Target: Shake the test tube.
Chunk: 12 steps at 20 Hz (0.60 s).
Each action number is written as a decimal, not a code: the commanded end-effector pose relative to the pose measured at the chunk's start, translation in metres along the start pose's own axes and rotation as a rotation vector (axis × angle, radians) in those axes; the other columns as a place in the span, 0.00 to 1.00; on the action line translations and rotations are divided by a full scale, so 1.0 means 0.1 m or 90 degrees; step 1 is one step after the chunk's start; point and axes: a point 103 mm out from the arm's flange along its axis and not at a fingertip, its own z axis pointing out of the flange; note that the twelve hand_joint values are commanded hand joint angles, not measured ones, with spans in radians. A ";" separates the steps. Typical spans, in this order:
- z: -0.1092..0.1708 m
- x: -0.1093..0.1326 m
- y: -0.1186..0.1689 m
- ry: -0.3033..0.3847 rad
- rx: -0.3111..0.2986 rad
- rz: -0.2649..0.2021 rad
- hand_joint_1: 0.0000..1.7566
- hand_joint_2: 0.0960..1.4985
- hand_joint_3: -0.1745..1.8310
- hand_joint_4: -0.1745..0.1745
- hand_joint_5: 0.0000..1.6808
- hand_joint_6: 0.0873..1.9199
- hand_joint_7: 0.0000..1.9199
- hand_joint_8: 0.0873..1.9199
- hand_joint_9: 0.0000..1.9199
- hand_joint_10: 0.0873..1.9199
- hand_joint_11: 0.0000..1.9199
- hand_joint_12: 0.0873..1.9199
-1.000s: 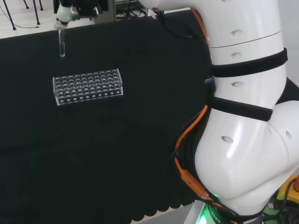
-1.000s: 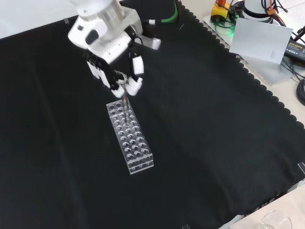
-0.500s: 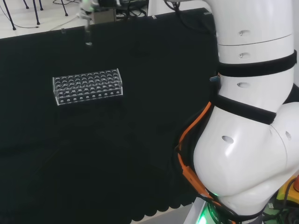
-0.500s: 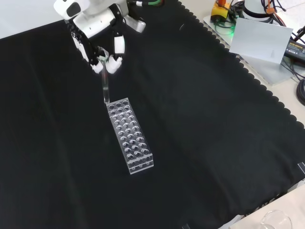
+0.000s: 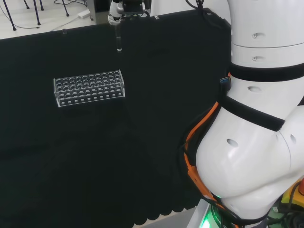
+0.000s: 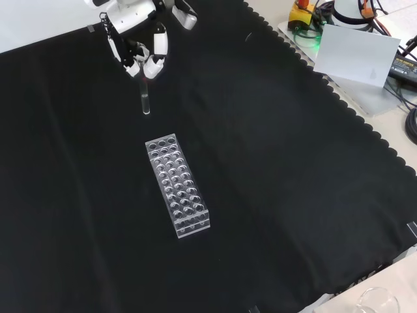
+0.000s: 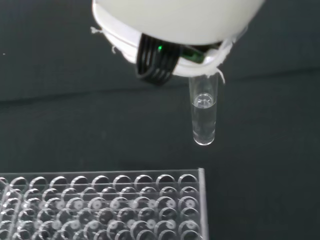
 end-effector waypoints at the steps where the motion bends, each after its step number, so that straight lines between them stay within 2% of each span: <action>1: -0.06 1.01 0.23 0.058 -0.036 -0.129 0.71 0.31 0.47 0.00 0.91 0.07 0.94 0.20 0.84 0.35 0.71 0.50; 4: -0.05 1.35 0.20 0.051 -0.038 -0.185 0.71 0.31 0.47 0.00 0.91 0.07 0.94 0.20 0.84 0.35 0.71 0.50; 7: -0.05 1.53 0.17 0.039 -0.037 -0.216 0.71 0.31 0.47 0.00 0.91 0.07 0.94 0.20 0.84 0.35 0.71 0.50; 9: -0.04 1.61 0.16 0.030 -0.038 -0.223 0.71 0.31 0.47 0.00 0.91 0.07 0.94 0.20 0.84 0.35 0.71 0.50; 12: -0.03 1.57 0.16 0.021 -0.033 -0.214 0.71 0.31 0.47 0.00 0.91 0.07 0.94 0.20 0.84 0.35 0.71 0.50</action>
